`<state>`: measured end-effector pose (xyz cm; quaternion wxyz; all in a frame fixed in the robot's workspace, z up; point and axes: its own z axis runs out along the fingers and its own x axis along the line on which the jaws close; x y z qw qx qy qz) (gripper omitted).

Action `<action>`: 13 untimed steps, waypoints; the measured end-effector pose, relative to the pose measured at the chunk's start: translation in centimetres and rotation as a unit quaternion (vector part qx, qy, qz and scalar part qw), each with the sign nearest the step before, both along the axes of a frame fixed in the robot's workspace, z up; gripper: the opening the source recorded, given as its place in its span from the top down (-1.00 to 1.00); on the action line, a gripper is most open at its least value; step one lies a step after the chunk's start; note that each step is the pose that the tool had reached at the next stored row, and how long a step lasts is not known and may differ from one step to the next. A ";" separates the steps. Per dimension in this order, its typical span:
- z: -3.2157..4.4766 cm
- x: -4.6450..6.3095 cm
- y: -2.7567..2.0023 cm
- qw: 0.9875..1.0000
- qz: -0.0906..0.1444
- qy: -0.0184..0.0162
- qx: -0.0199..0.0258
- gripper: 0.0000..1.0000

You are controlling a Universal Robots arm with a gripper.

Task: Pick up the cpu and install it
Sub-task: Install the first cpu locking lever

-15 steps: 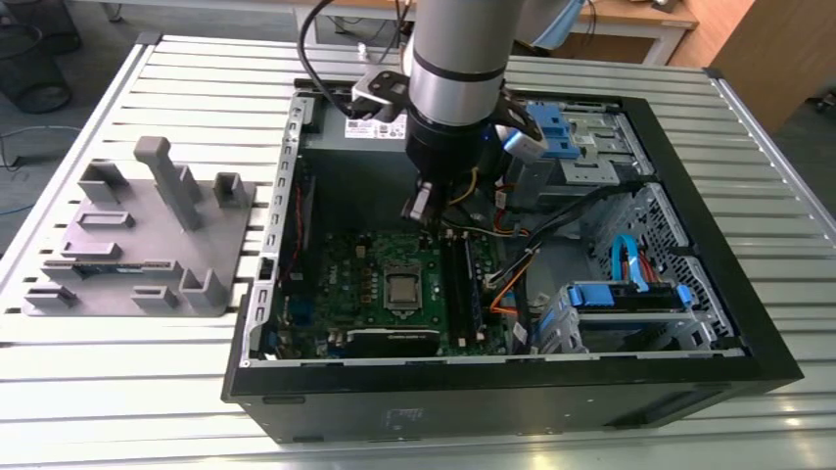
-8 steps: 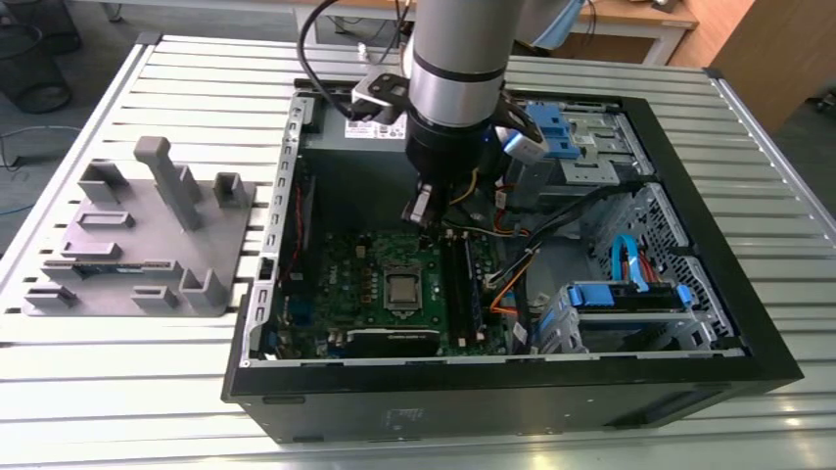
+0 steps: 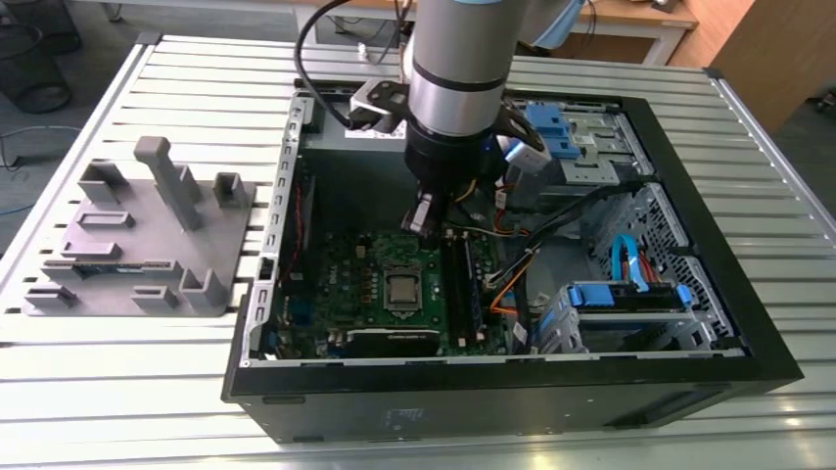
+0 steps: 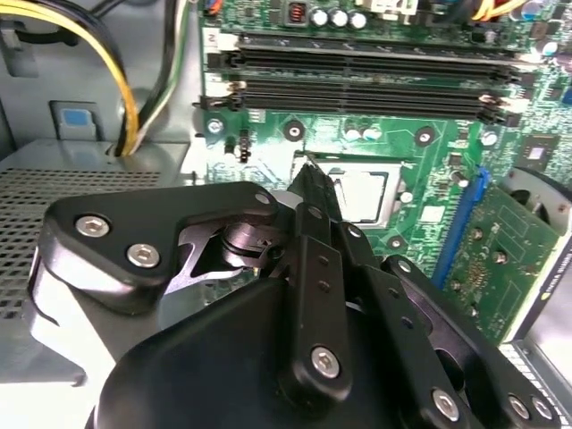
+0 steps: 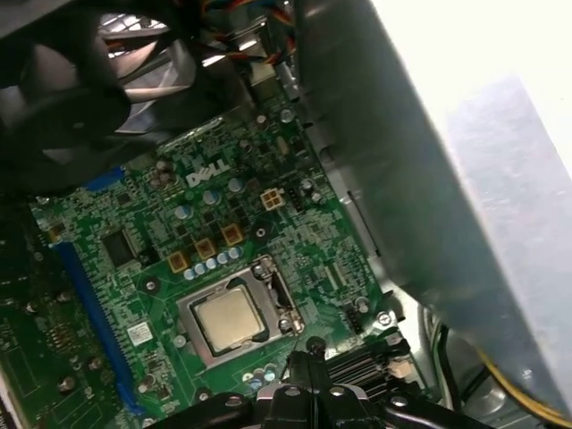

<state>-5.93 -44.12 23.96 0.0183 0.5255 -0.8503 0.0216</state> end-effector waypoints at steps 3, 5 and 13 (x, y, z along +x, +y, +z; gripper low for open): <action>-0.01 0.0 -0.67 1.000 0.000 0.000 0.001 0.79; -0.01 0.0 -0.79 1.000 0.000 0.000 0.001 0.79; -0.06 0.0 -1.08 1.000 -0.002 0.000 0.001 0.79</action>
